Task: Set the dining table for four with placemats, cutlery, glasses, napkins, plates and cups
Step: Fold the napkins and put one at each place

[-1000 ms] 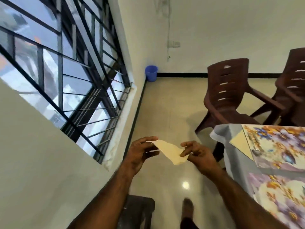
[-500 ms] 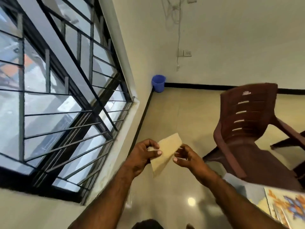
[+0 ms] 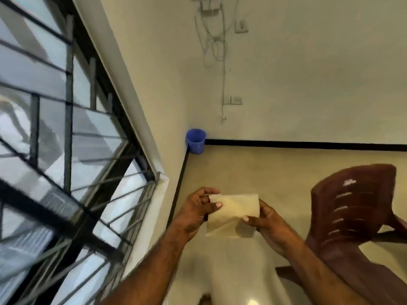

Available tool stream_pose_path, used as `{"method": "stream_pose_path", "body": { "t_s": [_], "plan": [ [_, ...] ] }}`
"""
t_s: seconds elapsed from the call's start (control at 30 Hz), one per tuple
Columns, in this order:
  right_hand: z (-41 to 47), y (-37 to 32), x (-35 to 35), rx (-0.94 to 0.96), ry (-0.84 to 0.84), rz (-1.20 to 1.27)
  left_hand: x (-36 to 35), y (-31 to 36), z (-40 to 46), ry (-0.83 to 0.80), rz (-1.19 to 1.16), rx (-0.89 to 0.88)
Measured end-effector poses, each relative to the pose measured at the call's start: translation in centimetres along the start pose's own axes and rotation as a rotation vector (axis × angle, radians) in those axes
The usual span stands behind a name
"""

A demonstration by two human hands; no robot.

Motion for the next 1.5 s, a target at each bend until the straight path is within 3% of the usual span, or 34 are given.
{"method": "stream_pose_path", "body": {
  "t_s": [0.1,0.23,0.43,0.63,0.8,0.97,1.1,1.3,1.5],
  "plan": [
    [5.6,-2.6,1.2,0.022,0.039,0.038,0.3,4.4,7.6,-0.141,0.18,-0.012],
    [11.7,-4.7,4.7,0.016,0.137,0.067,-1.2,9.2,17.1,-0.191,0.301,-0.049],
    [23.4,-8.9,13.8,0.072,0.236,0.152,-5.3,11.8,33.0,-0.181,0.286,-0.025],
    [35.1,-16.6,23.3,0.149,0.397,0.265,-10.0,14.3,47.0,-0.118,0.143,0.124],
    [42.1,-23.5,31.3,0.129,0.485,0.168,-14.5,15.4,56.4,-0.246,0.212,0.268],
    [47.6,-26.9,39.0,0.157,0.572,0.16,-20.2,16.7,69.2,-0.304,0.16,0.276],
    [52.0,-28.3,46.0,0.138,0.688,0.211,-25.9,17.9,80.5,-0.445,0.18,0.262],
    [54.4,-31.9,55.1,0.103,0.943,0.272,-36.5,18.8,93.3,-0.68,0.458,0.21],
    [50.5,-35.2,64.3,0.19,1.144,0.33,-50.9,19.5,100.1,-1.132,0.712,0.091]
  ]
}}
Point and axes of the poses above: each hand's wrist, its own z-axis towards the middle knuckle, its own x-axis out of the back of the hand, y = z × x, the point moved 1 cm from there along z, towards the middle knuckle, and after that the axes turned 2 degrees about -y, right-handed, at the moved point
